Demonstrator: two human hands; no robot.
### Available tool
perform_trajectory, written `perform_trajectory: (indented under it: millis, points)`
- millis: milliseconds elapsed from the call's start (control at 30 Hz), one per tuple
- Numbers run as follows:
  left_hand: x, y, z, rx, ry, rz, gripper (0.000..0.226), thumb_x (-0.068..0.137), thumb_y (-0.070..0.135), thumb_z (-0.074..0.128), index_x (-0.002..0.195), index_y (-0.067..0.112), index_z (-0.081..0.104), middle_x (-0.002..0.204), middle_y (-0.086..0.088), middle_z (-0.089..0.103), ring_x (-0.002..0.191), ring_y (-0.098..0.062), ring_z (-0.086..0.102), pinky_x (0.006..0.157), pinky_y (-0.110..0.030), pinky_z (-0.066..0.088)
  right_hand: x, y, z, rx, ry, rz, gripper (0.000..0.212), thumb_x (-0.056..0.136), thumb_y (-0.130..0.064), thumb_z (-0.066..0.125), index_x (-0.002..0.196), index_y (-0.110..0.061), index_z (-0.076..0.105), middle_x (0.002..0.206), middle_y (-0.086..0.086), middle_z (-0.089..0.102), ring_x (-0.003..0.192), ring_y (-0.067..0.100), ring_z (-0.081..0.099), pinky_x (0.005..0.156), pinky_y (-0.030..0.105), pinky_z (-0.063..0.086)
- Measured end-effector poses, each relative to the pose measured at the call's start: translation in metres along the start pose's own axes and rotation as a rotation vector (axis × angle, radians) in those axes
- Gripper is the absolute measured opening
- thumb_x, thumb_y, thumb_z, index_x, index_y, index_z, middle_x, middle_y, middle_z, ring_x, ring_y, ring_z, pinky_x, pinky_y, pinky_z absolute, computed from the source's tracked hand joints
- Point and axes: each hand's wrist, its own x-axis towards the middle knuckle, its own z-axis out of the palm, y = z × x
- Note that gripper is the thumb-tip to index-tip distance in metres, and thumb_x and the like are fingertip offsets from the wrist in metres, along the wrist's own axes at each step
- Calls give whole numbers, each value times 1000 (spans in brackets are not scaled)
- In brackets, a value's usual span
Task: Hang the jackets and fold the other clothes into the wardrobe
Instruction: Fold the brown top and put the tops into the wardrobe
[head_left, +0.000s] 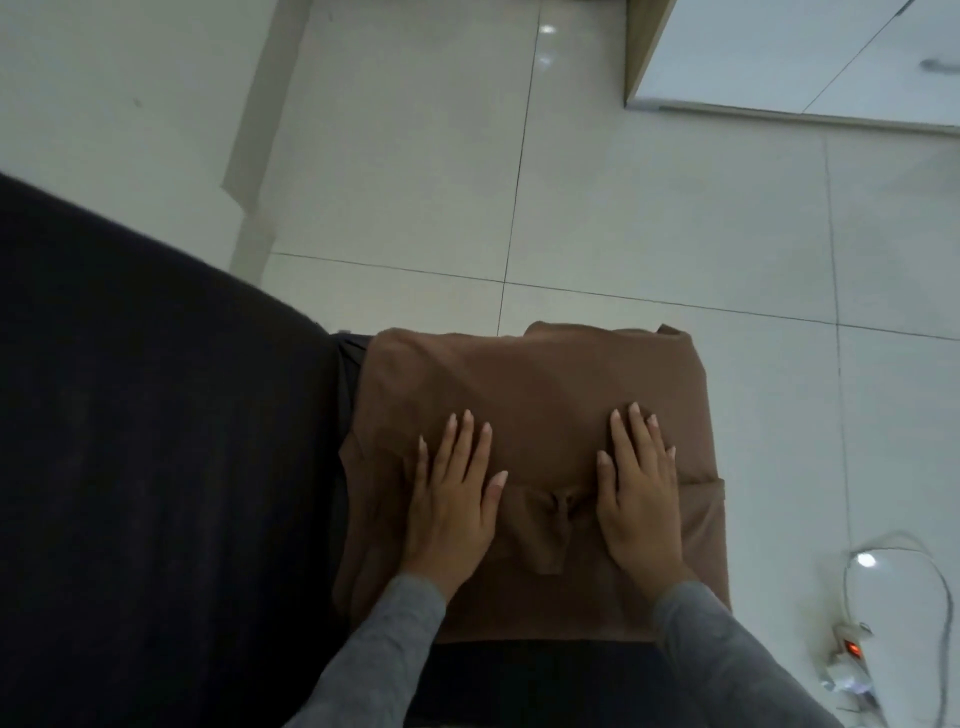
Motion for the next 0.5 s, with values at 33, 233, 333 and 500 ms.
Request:
perform_trajectory:
  millis: [33, 233, 333, 500]
  points:
    - [11, 2, 0, -3, -22, -7, 63, 98, 51, 2, 146, 17, 24, 155, -6, 24, 144, -18, 11, 116, -45, 7, 11, 1, -1, -4, -1, -5, 59, 95, -42, 19, 145, -15, 32, 155, 3, 24, 143, 14, 7, 117, 42, 5]
    - [98, 18, -13, -2, -34, 10, 65, 95, 52, 3, 149, 18, 16, 158, -5, 12, 145, -20, 3, 115, -43, -2, 97, -3, -13, 51, 3, -37, 52, 96, -34, 31, 144, -15, 37, 153, 2, 30, 144, 14, 13, 118, 38, 3]
    - [137, 31, -20, -46, -43, -33, 64, 95, 48, 5, 148, 20, 24, 156, -2, 21, 146, -17, 10, 115, -35, -9, 134, -2, -20, -29, -31, -92, 52, 95, -38, 24, 127, -14, 58, 134, 3, 56, 135, 22, 38, 116, 38, 13]
    - [197, 39, -35, -122, -155, -101, 39, 101, 29, 26, 127, 17, 53, 113, -7, 65, 105, -25, 58, 97, -36, 35, 192, -8, -39, -118, -321, -46, 35, 101, -27, 27, 112, -18, 58, 110, 1, 64, 105, 24, 57, 92, 38, 32]
